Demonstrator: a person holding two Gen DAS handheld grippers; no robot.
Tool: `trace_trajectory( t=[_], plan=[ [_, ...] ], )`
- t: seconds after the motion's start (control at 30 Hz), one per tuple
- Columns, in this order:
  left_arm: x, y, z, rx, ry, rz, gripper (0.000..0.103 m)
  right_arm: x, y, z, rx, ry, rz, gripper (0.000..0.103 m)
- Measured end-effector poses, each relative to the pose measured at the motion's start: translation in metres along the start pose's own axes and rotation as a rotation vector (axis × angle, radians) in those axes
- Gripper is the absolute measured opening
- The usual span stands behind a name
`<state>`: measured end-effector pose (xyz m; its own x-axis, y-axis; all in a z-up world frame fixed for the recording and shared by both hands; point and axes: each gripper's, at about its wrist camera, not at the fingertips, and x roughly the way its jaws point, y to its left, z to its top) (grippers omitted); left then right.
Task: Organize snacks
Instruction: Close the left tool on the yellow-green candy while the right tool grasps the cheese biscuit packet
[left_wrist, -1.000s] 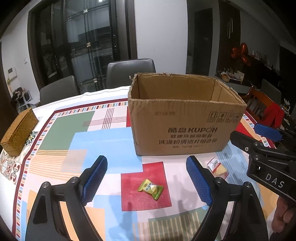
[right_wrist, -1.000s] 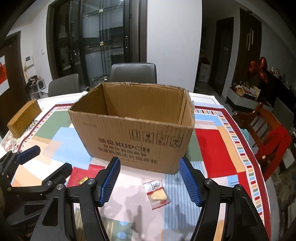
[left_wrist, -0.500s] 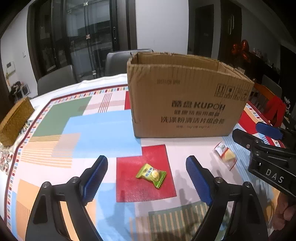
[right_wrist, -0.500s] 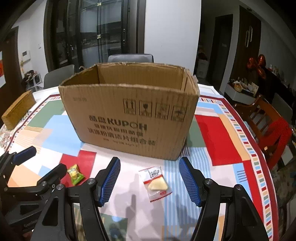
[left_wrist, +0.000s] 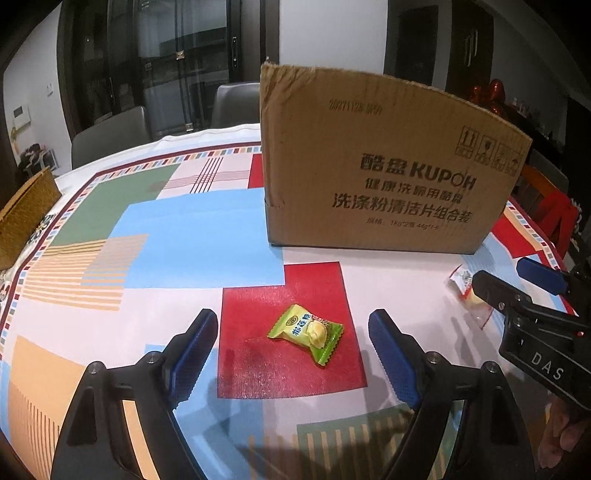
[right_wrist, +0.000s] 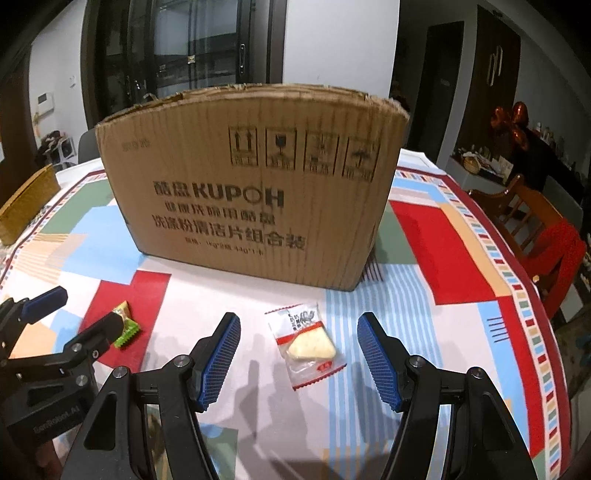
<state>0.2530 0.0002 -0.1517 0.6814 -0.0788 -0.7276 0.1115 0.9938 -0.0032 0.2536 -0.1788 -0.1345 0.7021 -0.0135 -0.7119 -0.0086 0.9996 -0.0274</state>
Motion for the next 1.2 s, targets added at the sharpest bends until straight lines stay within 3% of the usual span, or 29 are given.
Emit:
trace_trajectory(
  t=[0.4, 0.9, 1.07, 1.2],
  plan=[
    [0.018, -0.001, -0.005, 0.016, 0.036, 0.004, 0.078, 0.023, -0.004, -0.005, 0.003, 0.044, -0.003, 0.067],
    [0.029, -0.007, -0.008, 0.049, 0.078, -0.001, 0.061, 0.044, -0.006, -0.009, 0.024, 0.109, 0.015, 0.067],
    [0.028, -0.009, -0.009, 0.059, 0.074, -0.027, 0.05, 0.045, -0.009, -0.008, 0.049, 0.117, 0.031, 0.066],
    [0.026, -0.013, -0.009, 0.071, 0.07, -0.029, 0.045, 0.044, -0.01, -0.008, 0.049, 0.111, 0.033, 0.051]
  ],
)
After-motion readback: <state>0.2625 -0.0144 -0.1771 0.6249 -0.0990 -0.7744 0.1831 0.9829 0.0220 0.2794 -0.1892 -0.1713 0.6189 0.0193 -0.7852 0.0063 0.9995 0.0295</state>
